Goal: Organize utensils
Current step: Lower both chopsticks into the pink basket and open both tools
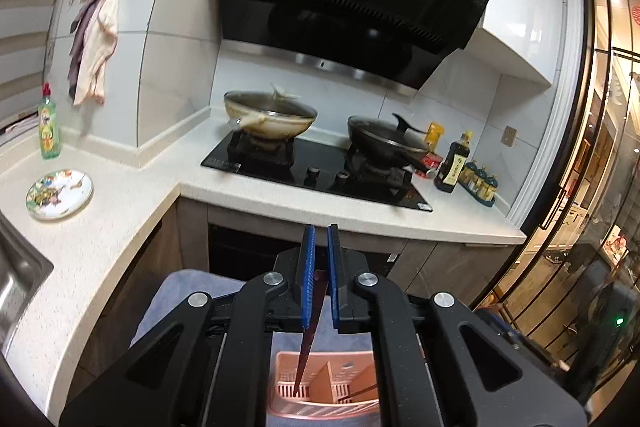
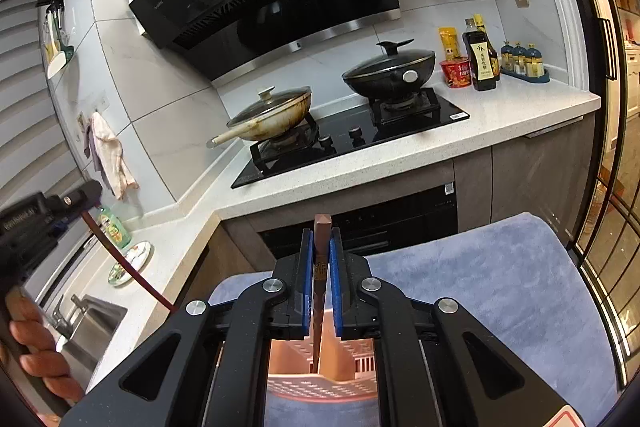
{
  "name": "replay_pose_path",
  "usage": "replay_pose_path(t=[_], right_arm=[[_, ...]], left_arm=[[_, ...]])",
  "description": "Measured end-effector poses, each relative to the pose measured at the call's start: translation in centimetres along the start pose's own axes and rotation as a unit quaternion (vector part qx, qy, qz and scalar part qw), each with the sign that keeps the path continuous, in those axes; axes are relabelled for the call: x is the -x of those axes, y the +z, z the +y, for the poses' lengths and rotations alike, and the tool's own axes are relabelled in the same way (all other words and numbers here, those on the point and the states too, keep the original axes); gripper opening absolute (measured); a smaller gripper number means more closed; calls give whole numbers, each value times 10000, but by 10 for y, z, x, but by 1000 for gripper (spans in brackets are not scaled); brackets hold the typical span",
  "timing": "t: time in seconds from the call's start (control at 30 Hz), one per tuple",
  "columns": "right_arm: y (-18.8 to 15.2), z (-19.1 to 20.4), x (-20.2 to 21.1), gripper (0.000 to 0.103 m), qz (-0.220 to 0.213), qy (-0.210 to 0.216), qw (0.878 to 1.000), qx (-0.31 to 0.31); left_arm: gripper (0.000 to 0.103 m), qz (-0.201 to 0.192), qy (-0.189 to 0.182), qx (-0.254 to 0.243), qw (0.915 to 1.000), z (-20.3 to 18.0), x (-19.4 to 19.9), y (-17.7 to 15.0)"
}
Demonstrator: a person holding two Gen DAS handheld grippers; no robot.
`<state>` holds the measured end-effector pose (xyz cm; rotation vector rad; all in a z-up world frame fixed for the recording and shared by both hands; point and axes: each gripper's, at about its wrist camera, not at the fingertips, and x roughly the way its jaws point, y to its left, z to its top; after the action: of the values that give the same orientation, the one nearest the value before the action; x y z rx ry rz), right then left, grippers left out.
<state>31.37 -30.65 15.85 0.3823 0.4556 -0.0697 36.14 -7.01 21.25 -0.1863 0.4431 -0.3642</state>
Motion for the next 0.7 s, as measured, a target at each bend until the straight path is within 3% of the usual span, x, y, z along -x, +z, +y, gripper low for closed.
replay_pose_path(t=[0.13, 0.17, 0.2, 0.27, 0.47, 0.7], right_arm=[[-5, -3, 8, 12, -37, -70, 10000, -39], [-6, -4, 11, 13, -46, -64, 10000, -57], [-7, -5, 14, 14, -56, -67, 9999, -67], [-9, -9, 25, 22, -87, -69, 9999, -114], [-23, -10, 62, 34, -169, -113, 9998, -12], [-61, -7, 100, 37, -11, -186, 9994, 295]], left_arm=[[7, 132, 78, 104, 9998, 13, -3, -18], [13, 189, 69, 153, 9997, 15, -3, -21], [30, 260, 72, 191, 9995, 18, -3, -23], [46, 248, 151, 280, 9992, 24, 3, -27], [46, 188, 327, 179, 9991, 33, 32, -41], [51, 292, 693, -58, 9972, 37, 69, -73]])
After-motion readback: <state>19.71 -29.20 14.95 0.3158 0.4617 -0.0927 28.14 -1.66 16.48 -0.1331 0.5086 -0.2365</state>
